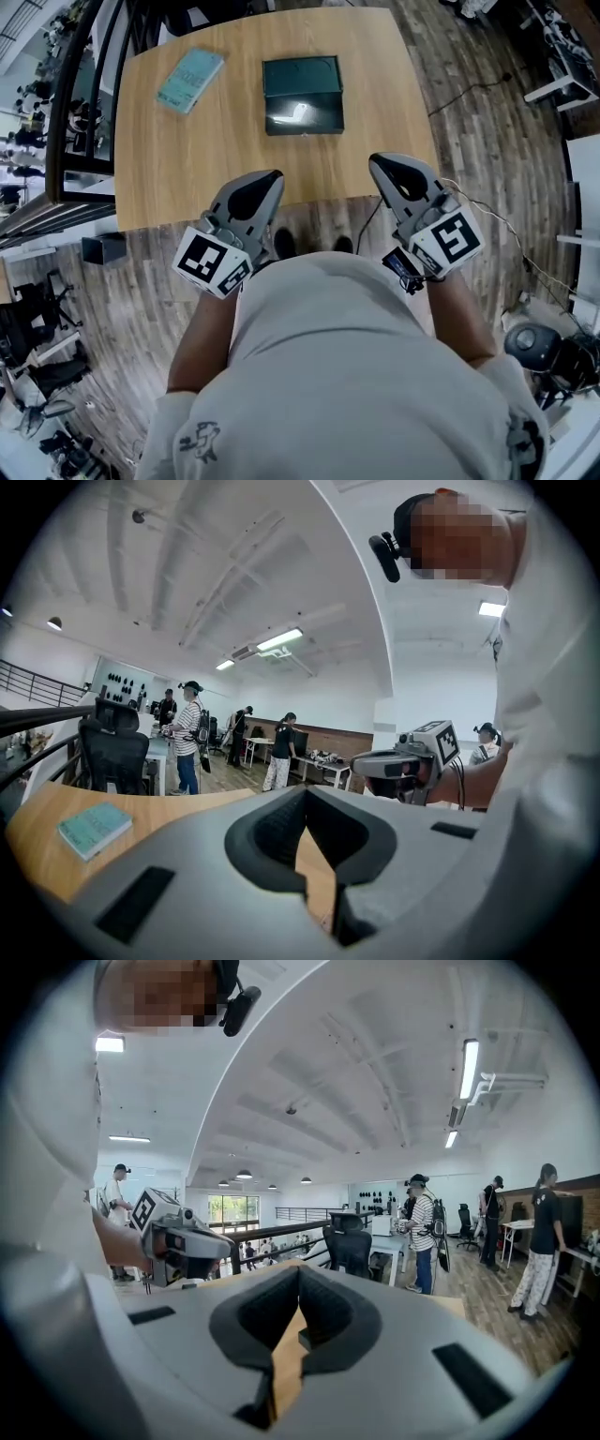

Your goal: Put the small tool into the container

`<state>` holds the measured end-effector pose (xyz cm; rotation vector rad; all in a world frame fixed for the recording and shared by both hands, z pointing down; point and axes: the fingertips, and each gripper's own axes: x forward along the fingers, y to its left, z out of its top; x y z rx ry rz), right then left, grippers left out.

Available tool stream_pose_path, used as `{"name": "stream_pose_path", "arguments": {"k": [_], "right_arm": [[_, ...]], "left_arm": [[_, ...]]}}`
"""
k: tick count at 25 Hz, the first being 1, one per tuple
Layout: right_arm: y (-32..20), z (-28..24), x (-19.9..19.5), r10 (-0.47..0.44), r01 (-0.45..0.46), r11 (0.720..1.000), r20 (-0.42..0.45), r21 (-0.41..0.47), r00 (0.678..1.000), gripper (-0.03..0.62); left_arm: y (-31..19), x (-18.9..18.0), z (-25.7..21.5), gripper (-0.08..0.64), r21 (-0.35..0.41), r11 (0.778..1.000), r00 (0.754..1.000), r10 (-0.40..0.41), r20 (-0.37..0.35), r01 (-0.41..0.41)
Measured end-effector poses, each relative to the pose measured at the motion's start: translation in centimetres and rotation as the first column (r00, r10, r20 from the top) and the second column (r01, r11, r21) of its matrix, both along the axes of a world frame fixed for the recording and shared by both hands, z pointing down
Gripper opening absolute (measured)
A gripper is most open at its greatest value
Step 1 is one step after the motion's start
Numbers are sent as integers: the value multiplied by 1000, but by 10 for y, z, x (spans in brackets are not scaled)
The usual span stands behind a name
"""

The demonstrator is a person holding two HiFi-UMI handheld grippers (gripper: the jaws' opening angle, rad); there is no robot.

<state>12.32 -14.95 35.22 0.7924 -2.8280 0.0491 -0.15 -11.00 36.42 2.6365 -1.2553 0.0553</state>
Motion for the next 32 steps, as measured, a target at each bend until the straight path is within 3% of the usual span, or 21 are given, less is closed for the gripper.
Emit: {"name": "stream_pose_path", "arguments": {"k": [6, 11, 20, 32], "right_arm": [[15, 3, 42, -82, 82, 996, 10, 19, 997, 6], [31, 6, 55, -141, 141, 990, 24, 5, 990, 6], [69, 11, 56, -142, 141, 990, 37, 6, 989, 6], [150, 8, 29, -111, 111, 994, 29, 12, 993, 6]], "left_arm": [[20, 48, 3, 6, -5, 998, 998, -63, 16, 63], [38, 66, 9, 6, -28, 994, 994, -108, 27, 109], [71, 73, 10, 6, -35, 995, 995, -94, 34, 95], [147, 44, 6, 6, -28, 997, 998, -65, 22, 66]]}}
